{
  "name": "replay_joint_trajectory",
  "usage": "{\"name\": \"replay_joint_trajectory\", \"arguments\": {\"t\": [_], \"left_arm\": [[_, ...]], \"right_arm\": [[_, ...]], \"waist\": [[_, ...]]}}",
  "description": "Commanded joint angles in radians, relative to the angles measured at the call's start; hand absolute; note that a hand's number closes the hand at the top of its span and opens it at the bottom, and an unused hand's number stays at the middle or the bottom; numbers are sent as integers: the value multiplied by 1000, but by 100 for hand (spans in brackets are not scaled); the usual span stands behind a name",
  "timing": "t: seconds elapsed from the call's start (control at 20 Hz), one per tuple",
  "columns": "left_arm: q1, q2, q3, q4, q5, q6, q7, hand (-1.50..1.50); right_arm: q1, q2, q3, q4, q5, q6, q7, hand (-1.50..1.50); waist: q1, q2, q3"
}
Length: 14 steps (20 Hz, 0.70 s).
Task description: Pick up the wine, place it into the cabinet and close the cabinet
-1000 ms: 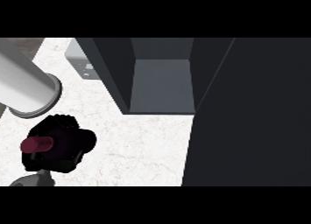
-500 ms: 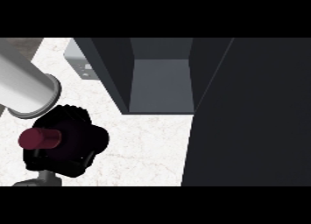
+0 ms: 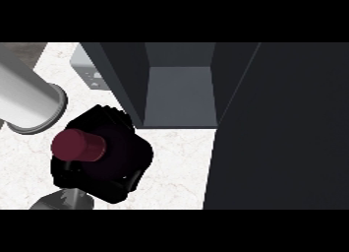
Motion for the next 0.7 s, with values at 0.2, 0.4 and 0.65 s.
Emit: {"name": "replay_joint_trajectory", "arguments": {"t": [0.2,0.4,0.65], "left_arm": [[-74,-4,-210,-53,-32,243,81,150],[-256,-4,-242,80,-23,381,94,150],[-388,-4,-276,202,-32,524,49,150]], "right_arm": [[64,-6,-66,-77,-90,43,-33,-150],[2,-10,-75,-93,-90,23,55,-150],[11,-17,-102,-67,-102,52,12,-150]], "waist": [[1,0,0],[-4,1,0],[-8,2,0]]}}
